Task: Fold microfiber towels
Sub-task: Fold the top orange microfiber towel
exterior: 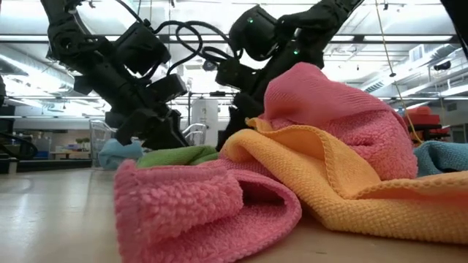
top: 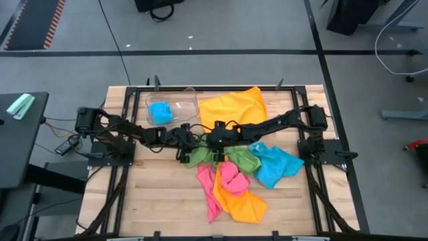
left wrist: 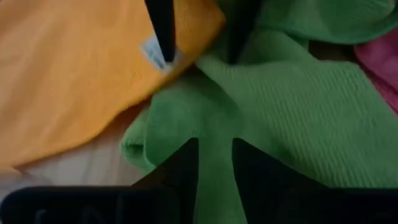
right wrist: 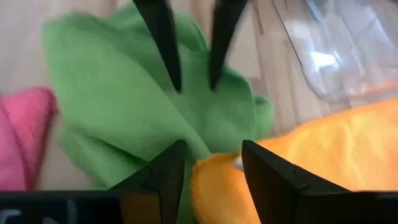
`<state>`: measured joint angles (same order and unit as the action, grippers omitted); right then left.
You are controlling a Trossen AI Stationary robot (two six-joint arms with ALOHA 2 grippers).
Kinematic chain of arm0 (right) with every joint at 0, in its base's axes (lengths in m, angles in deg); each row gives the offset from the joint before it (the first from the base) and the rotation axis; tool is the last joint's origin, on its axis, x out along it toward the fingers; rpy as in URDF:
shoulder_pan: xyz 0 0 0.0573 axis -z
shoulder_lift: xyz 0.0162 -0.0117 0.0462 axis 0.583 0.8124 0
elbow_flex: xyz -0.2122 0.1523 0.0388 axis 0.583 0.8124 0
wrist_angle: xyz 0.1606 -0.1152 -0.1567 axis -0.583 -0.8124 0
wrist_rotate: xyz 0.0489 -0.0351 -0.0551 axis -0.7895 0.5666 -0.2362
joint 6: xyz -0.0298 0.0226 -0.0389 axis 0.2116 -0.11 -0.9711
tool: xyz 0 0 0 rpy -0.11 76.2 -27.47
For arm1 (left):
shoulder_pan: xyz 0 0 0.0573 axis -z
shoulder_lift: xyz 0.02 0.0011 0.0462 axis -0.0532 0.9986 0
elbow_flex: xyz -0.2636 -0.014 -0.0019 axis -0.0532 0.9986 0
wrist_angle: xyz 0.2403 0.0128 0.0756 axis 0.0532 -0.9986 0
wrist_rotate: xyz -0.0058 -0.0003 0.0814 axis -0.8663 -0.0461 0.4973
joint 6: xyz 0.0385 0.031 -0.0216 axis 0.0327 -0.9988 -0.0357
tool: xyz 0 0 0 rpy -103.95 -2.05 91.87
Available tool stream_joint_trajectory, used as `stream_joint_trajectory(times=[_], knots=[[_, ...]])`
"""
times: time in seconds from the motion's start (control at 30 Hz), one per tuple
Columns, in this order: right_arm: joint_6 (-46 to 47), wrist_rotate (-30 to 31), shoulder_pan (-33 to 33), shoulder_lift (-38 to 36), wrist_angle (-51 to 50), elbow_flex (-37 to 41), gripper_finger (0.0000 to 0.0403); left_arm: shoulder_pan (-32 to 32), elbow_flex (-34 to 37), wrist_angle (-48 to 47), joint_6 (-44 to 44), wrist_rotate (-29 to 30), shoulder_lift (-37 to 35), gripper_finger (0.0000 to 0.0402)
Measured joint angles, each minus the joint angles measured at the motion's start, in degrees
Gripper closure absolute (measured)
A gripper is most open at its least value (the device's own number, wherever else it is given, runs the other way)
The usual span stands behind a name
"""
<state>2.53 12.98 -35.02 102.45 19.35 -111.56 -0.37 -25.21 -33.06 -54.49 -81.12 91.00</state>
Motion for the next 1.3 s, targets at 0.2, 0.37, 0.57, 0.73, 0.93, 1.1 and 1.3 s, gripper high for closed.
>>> stream_joint_trajectory(times=[0.2, 0.37, 0.57, 0.73, 0.93, 1.1, 1.3], knots=[[-0.89, -1.19, -0.2, -0.75, -0.54, 0.02, 0.0235, 0.0, -0.02, 0.12, 0.02, -0.02, -0.03, 0.0297], [0.02, -1.19, 0.13, -1.49, -1.37, -0.08, 0.0235, 0.0, -0.03, 0.25, 0.04, -0.02, -0.04, 0.0303], [1.22, -1.2, 0.66, -2.82, -3.2, -0.01, 0.0235, 0.0, -0.02, 0.31, 0.04, -0.04, -0.04, 0.031], [1.29, -1.2, 0.87, -2.8, -4.64, -0.03, 0.0238, 0.0, -0.03, 0.28, 0.04, -0.04, -0.04, 0.0316], [1.32, -1.57, 0.72, -2.8, -4.75, -0.03, 0.027, 0.0, -0.02, 0.29, 0.08, -0.04, -0.04, 0.0316], [2.95, -4.0, 0.7, -2.8, -4.81, -0.03, 0.0297, 0.0, -0.02, 0.31, 0.09, -0.04, -0.04, 0.0318], [4.51, -5.27, 0.72, -2.78, -4.68, 0.51, 0.0298, 0.04, -0.02, 0.27, 0.51, -0.04, -0.04, 0.0323]])
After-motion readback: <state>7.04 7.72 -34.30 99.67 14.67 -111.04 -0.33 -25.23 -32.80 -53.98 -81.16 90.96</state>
